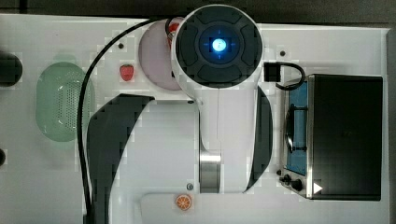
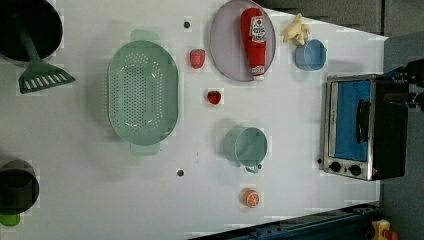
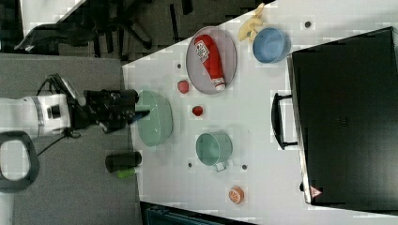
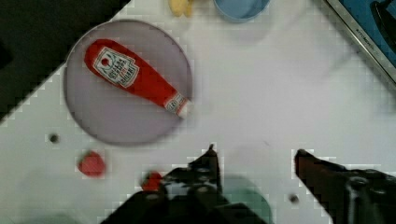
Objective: Flap open oven.
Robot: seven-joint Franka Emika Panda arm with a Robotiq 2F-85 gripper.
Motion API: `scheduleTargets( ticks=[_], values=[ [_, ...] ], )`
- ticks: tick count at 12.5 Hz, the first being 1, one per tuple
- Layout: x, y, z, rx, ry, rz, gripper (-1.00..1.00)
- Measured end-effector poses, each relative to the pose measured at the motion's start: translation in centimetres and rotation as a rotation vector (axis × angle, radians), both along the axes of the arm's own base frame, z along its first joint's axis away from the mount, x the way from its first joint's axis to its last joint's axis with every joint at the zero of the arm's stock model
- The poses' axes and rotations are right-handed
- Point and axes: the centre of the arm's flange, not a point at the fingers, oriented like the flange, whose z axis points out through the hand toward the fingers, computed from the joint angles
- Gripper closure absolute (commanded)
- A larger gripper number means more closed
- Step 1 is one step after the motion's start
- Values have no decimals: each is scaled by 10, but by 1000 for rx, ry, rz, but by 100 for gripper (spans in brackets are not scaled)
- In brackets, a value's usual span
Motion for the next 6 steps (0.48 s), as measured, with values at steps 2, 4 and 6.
scheduleTargets(
  ticks=[2,4,6],
  values=[
    [-79,-6,-4,10,141,-20,-80],
    [-135,-16,24,19,119,-54,-100],
    [-151,-21,69,23,5,-78,-90]
  ],
)
